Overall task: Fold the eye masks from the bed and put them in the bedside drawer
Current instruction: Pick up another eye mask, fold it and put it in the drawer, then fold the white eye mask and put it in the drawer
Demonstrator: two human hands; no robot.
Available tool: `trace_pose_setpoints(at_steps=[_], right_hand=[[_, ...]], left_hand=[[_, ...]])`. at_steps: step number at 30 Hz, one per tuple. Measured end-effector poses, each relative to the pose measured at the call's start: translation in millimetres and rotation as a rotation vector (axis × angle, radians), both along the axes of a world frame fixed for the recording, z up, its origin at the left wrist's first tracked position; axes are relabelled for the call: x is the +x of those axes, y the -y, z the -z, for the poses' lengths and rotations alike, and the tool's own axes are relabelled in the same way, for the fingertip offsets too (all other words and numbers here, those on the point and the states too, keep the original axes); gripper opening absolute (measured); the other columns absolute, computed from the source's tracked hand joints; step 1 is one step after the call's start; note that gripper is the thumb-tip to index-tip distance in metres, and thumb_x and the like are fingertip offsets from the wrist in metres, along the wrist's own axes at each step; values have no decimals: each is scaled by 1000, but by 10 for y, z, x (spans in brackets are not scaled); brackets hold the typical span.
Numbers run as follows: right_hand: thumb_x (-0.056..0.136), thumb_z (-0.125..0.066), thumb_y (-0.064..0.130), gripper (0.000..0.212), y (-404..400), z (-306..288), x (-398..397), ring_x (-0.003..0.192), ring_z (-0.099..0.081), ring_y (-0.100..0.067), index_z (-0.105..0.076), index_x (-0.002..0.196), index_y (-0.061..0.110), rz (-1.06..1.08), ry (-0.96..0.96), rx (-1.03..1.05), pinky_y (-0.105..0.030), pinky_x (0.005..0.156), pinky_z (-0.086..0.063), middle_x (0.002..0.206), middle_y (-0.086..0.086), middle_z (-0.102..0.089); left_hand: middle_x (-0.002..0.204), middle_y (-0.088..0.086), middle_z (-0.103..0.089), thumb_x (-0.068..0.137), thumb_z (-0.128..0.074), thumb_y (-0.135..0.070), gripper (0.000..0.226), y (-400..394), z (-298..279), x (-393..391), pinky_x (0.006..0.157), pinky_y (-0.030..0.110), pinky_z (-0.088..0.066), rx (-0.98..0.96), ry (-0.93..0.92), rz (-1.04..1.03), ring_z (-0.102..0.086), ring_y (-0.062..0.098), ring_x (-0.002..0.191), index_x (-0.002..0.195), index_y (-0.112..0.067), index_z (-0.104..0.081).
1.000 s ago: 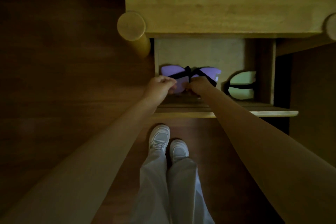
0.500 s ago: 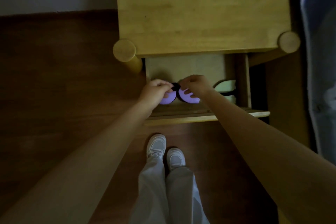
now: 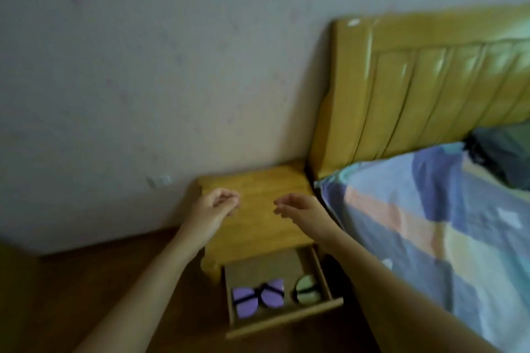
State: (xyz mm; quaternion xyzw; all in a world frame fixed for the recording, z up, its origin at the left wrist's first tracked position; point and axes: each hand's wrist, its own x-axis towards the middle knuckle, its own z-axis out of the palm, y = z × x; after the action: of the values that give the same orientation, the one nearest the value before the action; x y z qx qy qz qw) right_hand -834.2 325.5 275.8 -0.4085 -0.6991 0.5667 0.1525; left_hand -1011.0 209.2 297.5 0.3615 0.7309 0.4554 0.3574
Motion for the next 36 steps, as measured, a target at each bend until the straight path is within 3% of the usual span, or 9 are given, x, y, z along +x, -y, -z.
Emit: trace_pose_setpoints(at_steps=[3,5,7,12,15,18,23,27,36], right_hand=[[87,-64,11,26,100,-1090,130,105,-60,-17,-64,112,18,44,-185,180,-28,91,-48,113,-8,-67],[87,-65,24,35,234,-1717,273,117,-54,-6,-60,121,30,21,-212,324,-23,98,-43,123,7,-62],[85,-65,34,45,407,-2228,454,120,-44,11,-52,128,38,13,-160,508,-7,96,-35,132,18,-53],[81,-71,32,66,995,-2964,929,131,-32,11,-40,138,40,167,-131,772,-12,105,-29,144,20,-41],[79,-70,40,71,1427,-3114,1226,136,-24,11,-32,138,52,303,-48,890,-21,109,-28,149,27,-29],[80,-67,45,75,1912,-3097,1581,144,-10,1,-23,140,54,440,214,1062,-36,116,-24,156,26,-11],[81,-61,53,87,2979,-3041,2366,144,13,-1,4,138,62,650,626,1115,-37,118,-13,154,27,14],[84,-56,57,86,4011,-3087,3005,145,14,-9,8,141,53,806,866,1076,-40,119,-11,158,15,14],[78,-64,55,101,6652,-3224,4224,147,8,-14,17,137,53,1132,1224,887,-48,118,-14,158,12,8]], left_hand=[[103,1,-68,90,-60,-23,9,59,-973,-46,85,21,-48,197,-105,72,-63,14,96,96,-29,-63],[113,-3,-65,87,-64,-27,18,76,-1503,-35,93,31,-48,290,-143,154,-61,11,104,103,-34,-59],[116,-12,-62,85,-66,-30,29,69,-1930,-14,95,32,-47,363,-235,238,-58,6,107,111,-37,-54],[130,-24,-48,70,-67,-61,71,93,-2649,115,90,23,-39,498,-447,489,-44,-10,118,132,-40,-41],[143,-23,-32,63,-59,-71,90,184,-2855,332,99,27,-32,596,-537,611,-32,-2,130,142,-43,-26],[155,-16,-13,67,-54,-77,98,314,-2939,643,111,36,-25,706,-817,708,-14,8,142,143,-46,-1],[152,-18,15,59,-32,-83,108,630,-2989,1506,114,43,-19,843,-984,912,-8,18,145,140,-35,19],[154,-15,14,59,-29,-86,107,1132,-3032,2427,117,41,-14,960,-908,1133,-2,14,146,140,-35,18],[160,-3,-4,65,-42,-84,110,2902,-3014,4596,115,45,-23,1288,-784,1440,-11,18,145,150,-28,-1]])
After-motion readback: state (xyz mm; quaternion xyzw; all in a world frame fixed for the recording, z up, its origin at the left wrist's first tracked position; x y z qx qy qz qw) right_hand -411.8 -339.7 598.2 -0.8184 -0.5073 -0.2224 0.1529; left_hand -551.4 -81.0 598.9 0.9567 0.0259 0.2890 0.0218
